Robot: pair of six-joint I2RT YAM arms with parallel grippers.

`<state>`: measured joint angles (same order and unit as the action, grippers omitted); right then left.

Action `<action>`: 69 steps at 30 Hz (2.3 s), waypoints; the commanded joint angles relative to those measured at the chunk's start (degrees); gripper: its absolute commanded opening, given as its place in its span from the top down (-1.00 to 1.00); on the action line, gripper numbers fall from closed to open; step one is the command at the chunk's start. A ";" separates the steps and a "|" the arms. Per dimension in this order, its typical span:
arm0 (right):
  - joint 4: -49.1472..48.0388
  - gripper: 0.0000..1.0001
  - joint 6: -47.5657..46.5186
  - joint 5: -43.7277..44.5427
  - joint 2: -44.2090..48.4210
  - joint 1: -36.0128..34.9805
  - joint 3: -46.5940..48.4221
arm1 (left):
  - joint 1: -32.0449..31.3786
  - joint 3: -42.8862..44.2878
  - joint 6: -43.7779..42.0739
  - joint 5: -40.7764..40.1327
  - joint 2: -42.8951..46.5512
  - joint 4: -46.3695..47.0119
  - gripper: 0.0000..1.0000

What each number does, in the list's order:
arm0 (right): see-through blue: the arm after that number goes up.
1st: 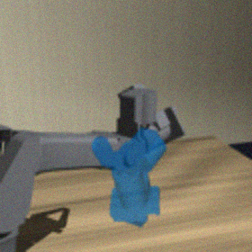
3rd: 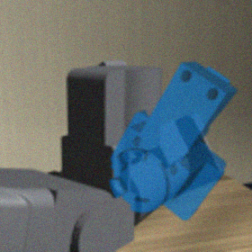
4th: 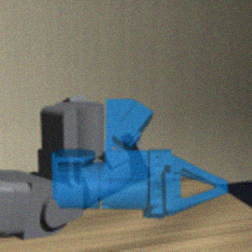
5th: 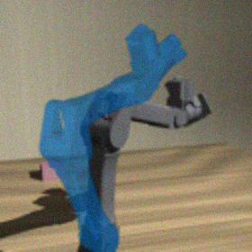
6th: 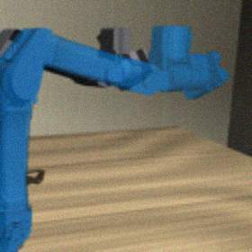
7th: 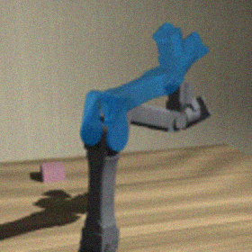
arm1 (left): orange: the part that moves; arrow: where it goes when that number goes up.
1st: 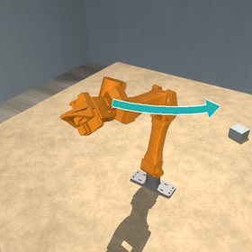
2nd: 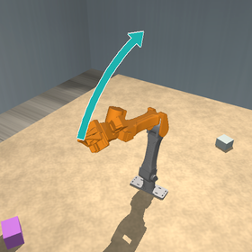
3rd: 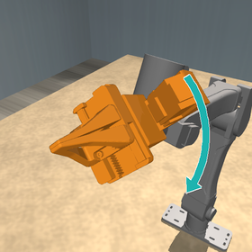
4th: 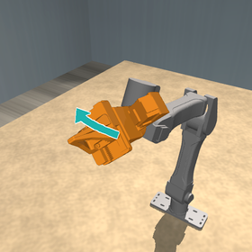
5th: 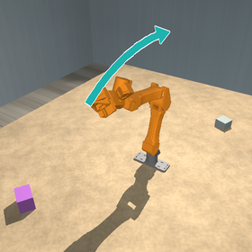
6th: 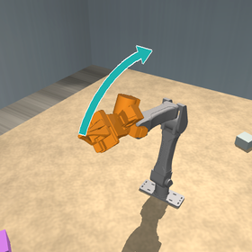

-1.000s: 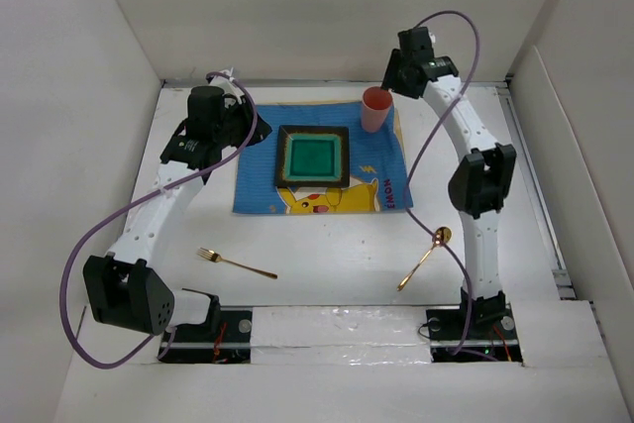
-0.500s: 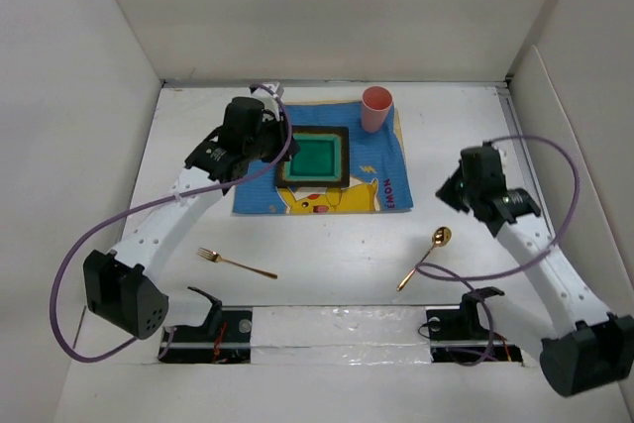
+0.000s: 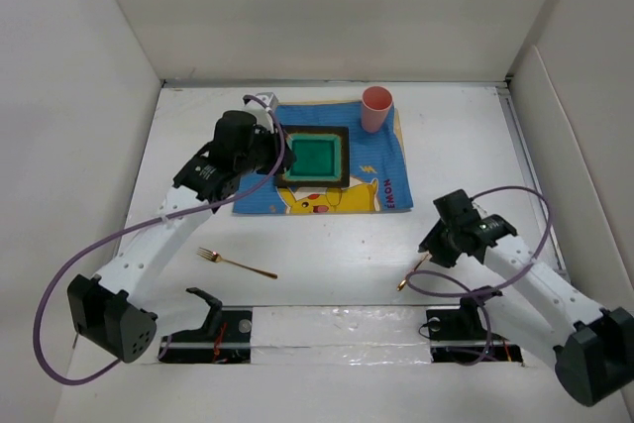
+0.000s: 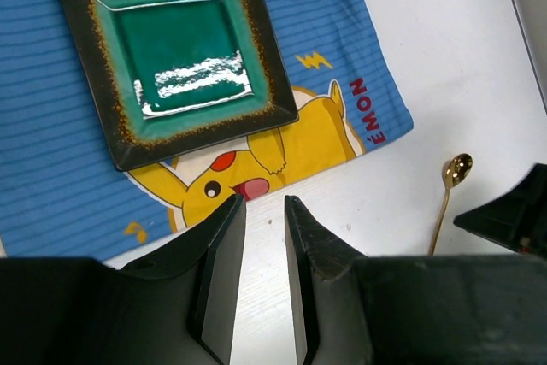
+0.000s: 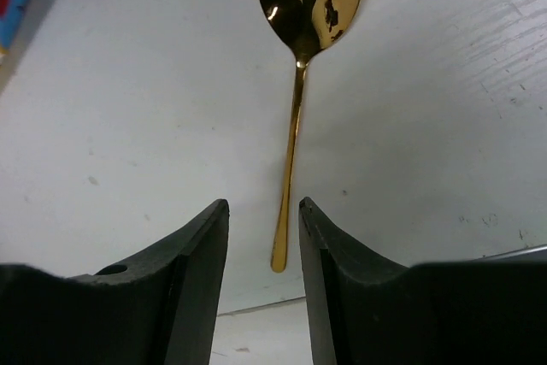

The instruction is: Set the dinner table for one person

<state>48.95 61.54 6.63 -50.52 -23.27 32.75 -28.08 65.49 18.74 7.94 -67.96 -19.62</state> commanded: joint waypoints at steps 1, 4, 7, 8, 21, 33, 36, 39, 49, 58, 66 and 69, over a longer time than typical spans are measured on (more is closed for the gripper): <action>-2.90 0.14 2.62 0.66 -5.61 -1.69 -0.76 | -0.40 -0.98 -0.11 0.67 3.18 1.07 0.55; -2.81 0.18 3.15 3.21 -9.75 -2.92 1.52 | -0.40 -1.86 0.07 0.76 4.07 1.33 0.54; -2.19 0.22 3.41 4.53 -12.14 -3.45 2.93 | -0.40 -2.30 0.07 0.67 5.12 1.34 0.54; -2.02 0.25 3.67 4.88 -13.62 -3.45 3.28 | -0.40 -2.39 0.15 0.49 5.64 1.42 0.54; 4.48 0.42 8.77 5.93 -31.64 -5.20 11.72 | -0.40 -4.58 -0.81 -5.92 12.23 1.51 0.55; 3.17 0.43 9.04 6.99 -27.88 -3.91 10.31 | -0.93 -7.75 -3.71 -0.74 10.93 3.71 0.52; 3.17 0.47 7.02 6.46 -29.36 -3.19 11.01 | -1.45 -6.61 -3.97 -1.44 9.96 3.71 0.52; 3.78 0.49 6.49 6.64 -31.47 -3.19 12.24 | -1.46 -6.78 -4.33 -1.97 10.04 3.45 0.52; 4.05 0.57 7.02 7.17 -35.87 -2.13 14.44 | -1.46 -8.98 -4.68 -5.13 12.33 2.83 0.54; 4.84 1.00 10.79 9.18 -29.39 -2.74 12.07 | -1.46 -9.51 -5.56 -6.89 12.07 2.04 0.55; 12.75 1.00 -3.59 20.08 -20.58 -3.28 22.60 | -1.46 -7.14 -5.21 -7.42 9.08 2.13 0.55; 8.63 1.00 -16.51 19.30 -23.38 -3.28 30.07 | -1.46 -5.73 -3.81 -7.33 7.32 1.95 0.55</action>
<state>59.55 57.63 21.39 -72.47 -26.00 56.16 -29.23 56.80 14.09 1.19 -59.72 -18.35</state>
